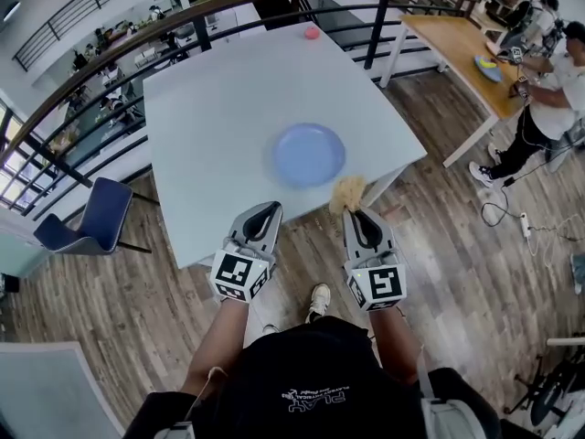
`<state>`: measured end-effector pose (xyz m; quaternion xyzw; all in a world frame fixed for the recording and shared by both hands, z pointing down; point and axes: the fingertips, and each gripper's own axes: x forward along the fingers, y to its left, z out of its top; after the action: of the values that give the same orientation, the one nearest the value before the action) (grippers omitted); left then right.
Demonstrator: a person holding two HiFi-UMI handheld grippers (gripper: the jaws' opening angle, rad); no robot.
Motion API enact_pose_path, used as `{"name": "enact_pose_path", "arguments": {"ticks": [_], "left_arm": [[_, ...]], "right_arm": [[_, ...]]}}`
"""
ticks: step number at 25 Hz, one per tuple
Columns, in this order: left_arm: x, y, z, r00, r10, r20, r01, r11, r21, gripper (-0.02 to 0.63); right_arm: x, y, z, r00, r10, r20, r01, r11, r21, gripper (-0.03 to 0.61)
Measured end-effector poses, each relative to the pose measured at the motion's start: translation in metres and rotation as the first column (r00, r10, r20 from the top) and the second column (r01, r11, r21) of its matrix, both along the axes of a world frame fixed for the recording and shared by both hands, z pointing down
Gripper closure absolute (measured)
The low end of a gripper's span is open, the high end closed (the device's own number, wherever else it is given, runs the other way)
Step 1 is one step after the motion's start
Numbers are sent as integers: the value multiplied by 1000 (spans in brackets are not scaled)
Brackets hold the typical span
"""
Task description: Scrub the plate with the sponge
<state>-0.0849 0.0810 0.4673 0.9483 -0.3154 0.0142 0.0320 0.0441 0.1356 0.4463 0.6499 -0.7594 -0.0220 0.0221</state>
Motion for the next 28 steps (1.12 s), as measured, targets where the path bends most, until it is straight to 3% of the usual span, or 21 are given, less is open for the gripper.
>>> {"name": "enact_pose_path", "arguments": {"ticks": [13, 22, 28], "left_arm": [[58, -53, 2, 997, -67, 46, 67, 998, 1, 601], [80, -66, -7, 994, -101, 51, 101, 995, -8, 601], [80, -88, -1, 994, -105, 40, 106, 994, -34, 601]], "right_arm": [[46, -61, 2, 993, -97, -68, 98, 995, 14, 534], [58, -77, -21, 988, -150, -31, 152, 985, 81, 534], [62, -95, -3, 985, -170, -17, 170, 985, 14, 534]]}}
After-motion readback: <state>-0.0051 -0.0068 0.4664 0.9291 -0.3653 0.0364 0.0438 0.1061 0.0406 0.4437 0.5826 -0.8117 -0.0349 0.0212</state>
